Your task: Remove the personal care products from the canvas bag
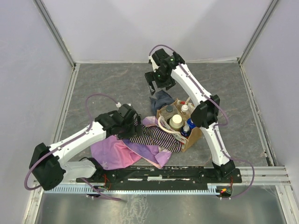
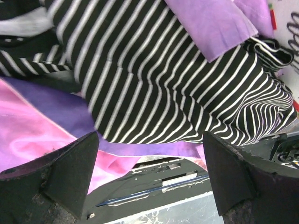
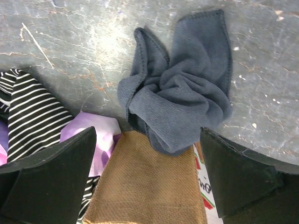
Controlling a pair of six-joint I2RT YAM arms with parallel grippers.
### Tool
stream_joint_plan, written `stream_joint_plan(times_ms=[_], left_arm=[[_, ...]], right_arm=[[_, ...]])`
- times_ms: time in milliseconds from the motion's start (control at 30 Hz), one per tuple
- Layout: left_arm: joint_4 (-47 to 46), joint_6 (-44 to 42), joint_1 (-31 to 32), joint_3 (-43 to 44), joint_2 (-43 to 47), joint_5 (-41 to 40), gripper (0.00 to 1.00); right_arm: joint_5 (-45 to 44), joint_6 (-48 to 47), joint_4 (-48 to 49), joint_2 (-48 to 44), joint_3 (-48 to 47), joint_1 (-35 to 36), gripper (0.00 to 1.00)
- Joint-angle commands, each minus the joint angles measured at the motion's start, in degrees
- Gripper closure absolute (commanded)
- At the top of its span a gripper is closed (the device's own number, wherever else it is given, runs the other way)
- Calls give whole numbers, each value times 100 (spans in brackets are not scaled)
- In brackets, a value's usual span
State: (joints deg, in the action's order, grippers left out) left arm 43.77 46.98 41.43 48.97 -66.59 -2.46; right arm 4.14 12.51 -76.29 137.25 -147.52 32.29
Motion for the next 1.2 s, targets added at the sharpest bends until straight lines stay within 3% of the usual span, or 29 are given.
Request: stream_joint_plan(times_ms=[0, 200, 600, 733, 900, 1167], left_arm=[[-435, 479, 506, 223, -479, -22, 2], [-359, 517, 941, 500, -1368, -169, 0], [148, 564, 815, 668, -2217, -574, 1], [-5, 384, 172, 437, -2240, -336, 1], [-506, -90, -1246, -96, -1995, 509, 1], [-192, -941, -2898, 256, -2013, 637, 1]], right_arm=[[102, -69, -56, 245, -415, 69, 0], [-186, -188, -389, 750, -394, 163, 0], [-466, -331, -565, 1444, -487, 149, 0], [-669, -301, -618, 1513, -477, -45, 0], [-783, -276, -590, 1440, -467, -664, 0], [-416, -213, -541, 1639, -676, -1766, 0]])
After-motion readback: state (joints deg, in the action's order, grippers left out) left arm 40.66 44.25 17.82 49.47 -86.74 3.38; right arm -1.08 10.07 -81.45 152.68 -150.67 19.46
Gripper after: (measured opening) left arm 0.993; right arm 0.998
